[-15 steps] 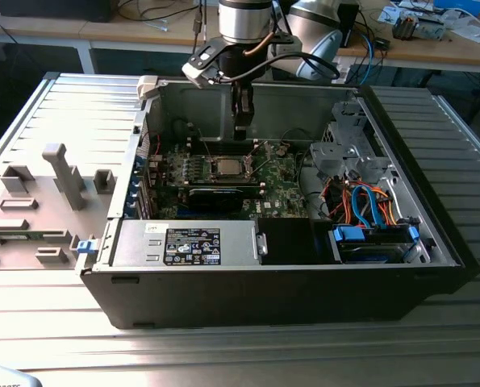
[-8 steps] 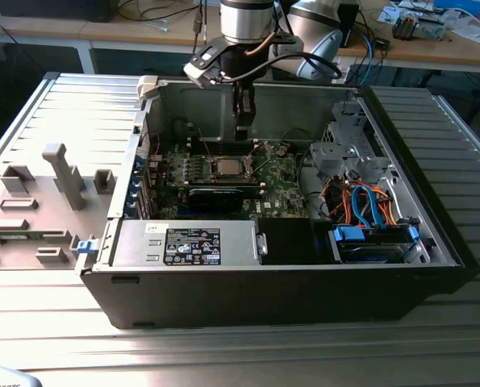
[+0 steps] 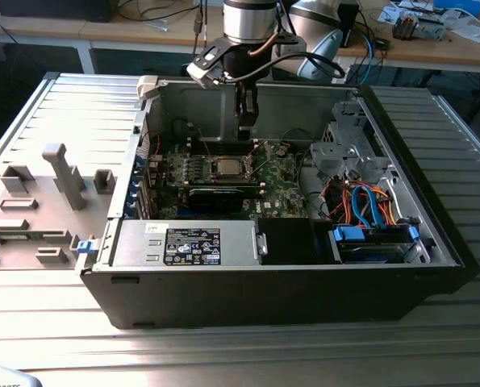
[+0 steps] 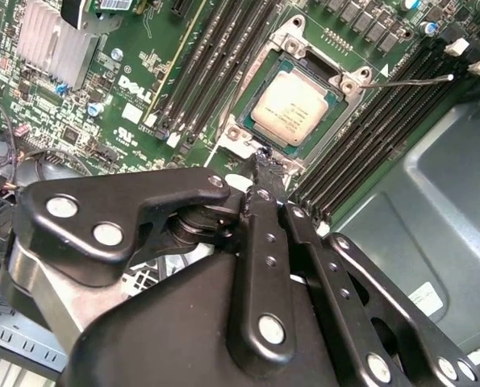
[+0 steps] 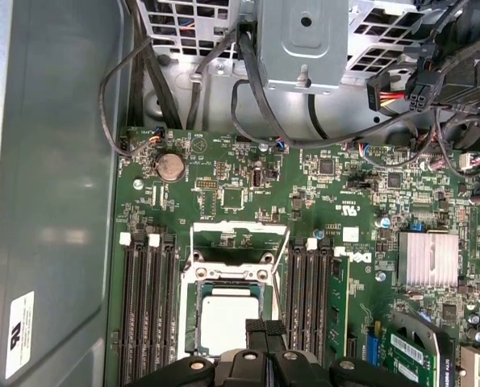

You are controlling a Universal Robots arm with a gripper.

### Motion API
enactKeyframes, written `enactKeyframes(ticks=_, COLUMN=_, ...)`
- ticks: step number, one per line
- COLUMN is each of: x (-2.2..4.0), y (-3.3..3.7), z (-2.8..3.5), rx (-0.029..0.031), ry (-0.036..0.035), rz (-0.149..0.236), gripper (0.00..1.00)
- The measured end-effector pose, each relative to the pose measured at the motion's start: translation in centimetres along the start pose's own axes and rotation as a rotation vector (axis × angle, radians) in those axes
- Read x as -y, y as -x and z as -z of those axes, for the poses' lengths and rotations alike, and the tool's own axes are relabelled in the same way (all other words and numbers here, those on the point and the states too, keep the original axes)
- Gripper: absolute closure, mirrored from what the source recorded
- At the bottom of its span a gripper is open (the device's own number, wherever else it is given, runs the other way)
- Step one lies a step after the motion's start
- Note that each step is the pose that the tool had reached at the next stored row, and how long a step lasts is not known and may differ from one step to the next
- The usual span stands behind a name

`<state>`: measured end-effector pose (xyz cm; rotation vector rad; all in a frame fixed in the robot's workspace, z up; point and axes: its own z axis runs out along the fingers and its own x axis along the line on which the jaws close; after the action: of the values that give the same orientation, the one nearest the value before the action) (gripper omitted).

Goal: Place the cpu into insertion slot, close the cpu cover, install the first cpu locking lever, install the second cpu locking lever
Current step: 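Close the cpu cover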

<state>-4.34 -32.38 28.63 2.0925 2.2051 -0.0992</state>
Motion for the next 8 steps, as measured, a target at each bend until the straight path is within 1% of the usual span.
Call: enactKeyframes(ticks=8, x=-0.25, y=0.01, z=-0.01, rx=0.0000, ry=0.0000, rz=0.000, gripper=0.89)
